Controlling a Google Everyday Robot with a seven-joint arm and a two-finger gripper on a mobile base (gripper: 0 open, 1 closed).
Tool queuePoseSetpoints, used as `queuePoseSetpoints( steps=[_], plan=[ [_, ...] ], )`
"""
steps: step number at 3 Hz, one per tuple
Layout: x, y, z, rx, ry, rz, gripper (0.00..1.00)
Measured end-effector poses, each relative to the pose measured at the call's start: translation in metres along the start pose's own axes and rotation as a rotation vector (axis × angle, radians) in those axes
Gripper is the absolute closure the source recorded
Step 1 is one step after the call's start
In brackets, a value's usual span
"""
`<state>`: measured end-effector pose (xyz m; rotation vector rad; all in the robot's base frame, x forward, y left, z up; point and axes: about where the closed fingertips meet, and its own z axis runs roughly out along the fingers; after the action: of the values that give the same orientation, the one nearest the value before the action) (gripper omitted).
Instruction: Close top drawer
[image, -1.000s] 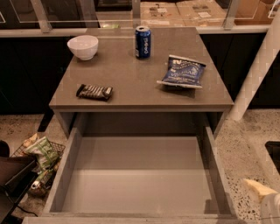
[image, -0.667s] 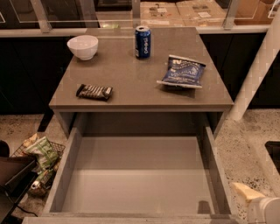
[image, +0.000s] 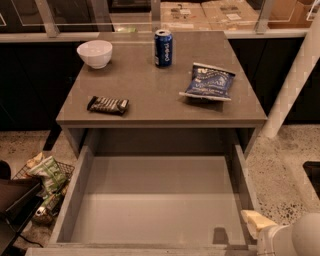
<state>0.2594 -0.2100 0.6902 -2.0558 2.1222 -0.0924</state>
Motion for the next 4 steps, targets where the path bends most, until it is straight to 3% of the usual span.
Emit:
queuePoseSetpoints(
  steps=[1, 2, 4],
  plan=[
    [-0.005, -0.002, 0.011, -0.01, -0.021, 0.008, 0.18],
    [-0.01, -0.001, 0.022, -0.027, -0.053, 0.016, 0.5],
    [-0.014, 0.001, 0.025, -0.04, -0.07, 0.016, 0.95]
  ],
)
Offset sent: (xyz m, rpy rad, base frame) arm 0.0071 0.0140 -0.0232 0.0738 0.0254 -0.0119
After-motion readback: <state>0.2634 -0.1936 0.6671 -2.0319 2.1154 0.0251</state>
